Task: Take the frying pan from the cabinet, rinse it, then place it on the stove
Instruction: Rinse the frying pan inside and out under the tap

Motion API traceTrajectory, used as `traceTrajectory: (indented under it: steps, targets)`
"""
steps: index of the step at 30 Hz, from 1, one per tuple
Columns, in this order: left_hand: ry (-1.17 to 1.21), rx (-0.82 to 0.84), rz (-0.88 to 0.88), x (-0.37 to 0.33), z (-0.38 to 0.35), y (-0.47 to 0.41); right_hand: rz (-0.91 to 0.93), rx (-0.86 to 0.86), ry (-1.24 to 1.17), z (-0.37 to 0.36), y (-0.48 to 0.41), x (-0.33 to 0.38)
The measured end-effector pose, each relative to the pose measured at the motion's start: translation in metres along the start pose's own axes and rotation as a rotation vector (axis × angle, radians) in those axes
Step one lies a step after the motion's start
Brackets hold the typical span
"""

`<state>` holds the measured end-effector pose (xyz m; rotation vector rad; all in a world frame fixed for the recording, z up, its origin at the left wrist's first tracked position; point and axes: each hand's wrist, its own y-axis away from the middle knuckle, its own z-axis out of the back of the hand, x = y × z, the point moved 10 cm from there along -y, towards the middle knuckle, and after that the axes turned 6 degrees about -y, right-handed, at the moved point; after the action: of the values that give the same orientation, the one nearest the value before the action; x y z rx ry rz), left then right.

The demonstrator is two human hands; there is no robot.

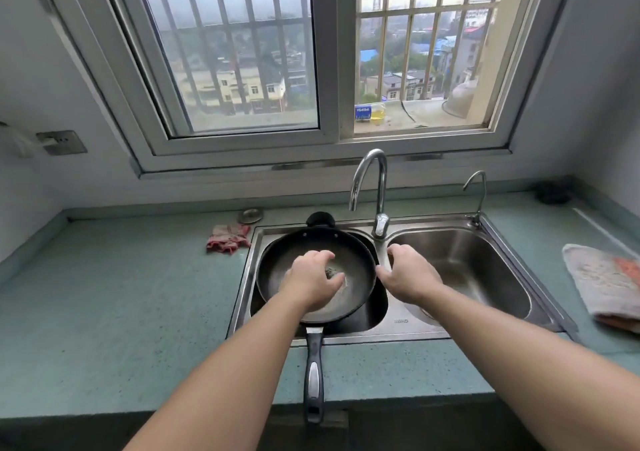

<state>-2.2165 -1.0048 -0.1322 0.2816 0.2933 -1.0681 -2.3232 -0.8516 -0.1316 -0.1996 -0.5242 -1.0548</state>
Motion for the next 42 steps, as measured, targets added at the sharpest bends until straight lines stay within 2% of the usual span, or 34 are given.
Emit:
traceTrajectory:
  steps: [7, 12, 16, 24, 31, 36, 42]
  targets:
    - [0.056, 0.018, -0.028, 0.016, -0.006, -0.074, -0.099, -0.036, -0.022, -0.006, -0.057, -0.007]
    - [0.059, 0.057, -0.025, 0.025, -0.025, -0.103, -0.252, -0.046, -0.191, -0.023, -0.096, -0.033]
    - [0.051, 0.064, 0.024, 0.036, -0.036, -0.124, -0.297, -0.038, -0.283, -0.038, -0.132, -0.048]
    - [0.06, 0.081, 0.094, 0.034, -0.064, -0.16, -0.454, 0.062, -0.445, -0.075, -0.193, -0.079]
    - [0.058, 0.095, 0.158, 0.044, -0.08, -0.176, -0.618, 0.089, -0.838, -0.105, -0.219, -0.098]
    - [0.079, 0.105, 0.179, 0.05, -0.087, -0.178, -0.693, 0.105, -0.947, -0.112, -0.224, -0.104]
    - [0.072, 0.103, 0.183, 0.053, -0.087, -0.177, -0.697, 0.099, -0.955, -0.112, -0.23, -0.105]
